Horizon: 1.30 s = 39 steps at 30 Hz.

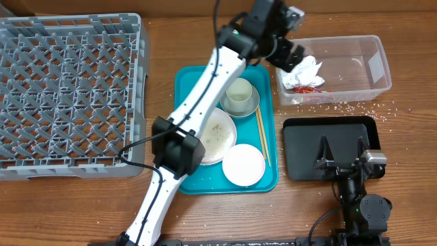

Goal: Sort waste into correct bins and load items into the dishwasher
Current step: 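Carry tissue with left gripper and release into clear bin, then move left gripper over white cup and grasp its rim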

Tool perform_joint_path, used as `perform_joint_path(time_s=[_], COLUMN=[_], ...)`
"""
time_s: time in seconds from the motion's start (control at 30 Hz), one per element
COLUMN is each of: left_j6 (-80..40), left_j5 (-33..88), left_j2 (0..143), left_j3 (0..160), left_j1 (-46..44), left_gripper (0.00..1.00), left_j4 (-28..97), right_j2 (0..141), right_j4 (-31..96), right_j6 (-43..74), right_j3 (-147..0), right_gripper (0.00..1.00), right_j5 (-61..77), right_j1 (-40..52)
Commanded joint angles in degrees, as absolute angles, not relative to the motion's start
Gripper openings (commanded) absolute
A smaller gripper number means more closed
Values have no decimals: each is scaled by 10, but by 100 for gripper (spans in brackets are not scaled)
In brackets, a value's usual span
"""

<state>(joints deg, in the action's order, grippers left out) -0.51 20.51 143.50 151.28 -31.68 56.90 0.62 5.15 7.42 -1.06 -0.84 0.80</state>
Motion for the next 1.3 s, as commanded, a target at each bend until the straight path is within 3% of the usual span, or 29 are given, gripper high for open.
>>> perform_joint_path(time_s=[0.0,0.5,0.77,0.93,1.27], left_j6=[-15,0,2,-13,-34], left_j5=[200,177,221,163,44], left_j2=[1369,1230,1225,1225,1226], left_j3=[1539,1538,1498,1449,1267], left_j1=[-278,-98,-145,-209,-298], left_gripper=[100,100,100,99,78], left_j4=[632,968,968,948,764], right_j2=[2,2,2,2,2], right_j4=[48,48,48,48,48], right_j6=[70,70,70,70,70], right_j3=[-4,-4,-4,-4,-4], right_gripper=[100,100,100,100,100], right_j5=[-7,-7,-7,-7,-7], right_j1=[10,10,10,10,10])
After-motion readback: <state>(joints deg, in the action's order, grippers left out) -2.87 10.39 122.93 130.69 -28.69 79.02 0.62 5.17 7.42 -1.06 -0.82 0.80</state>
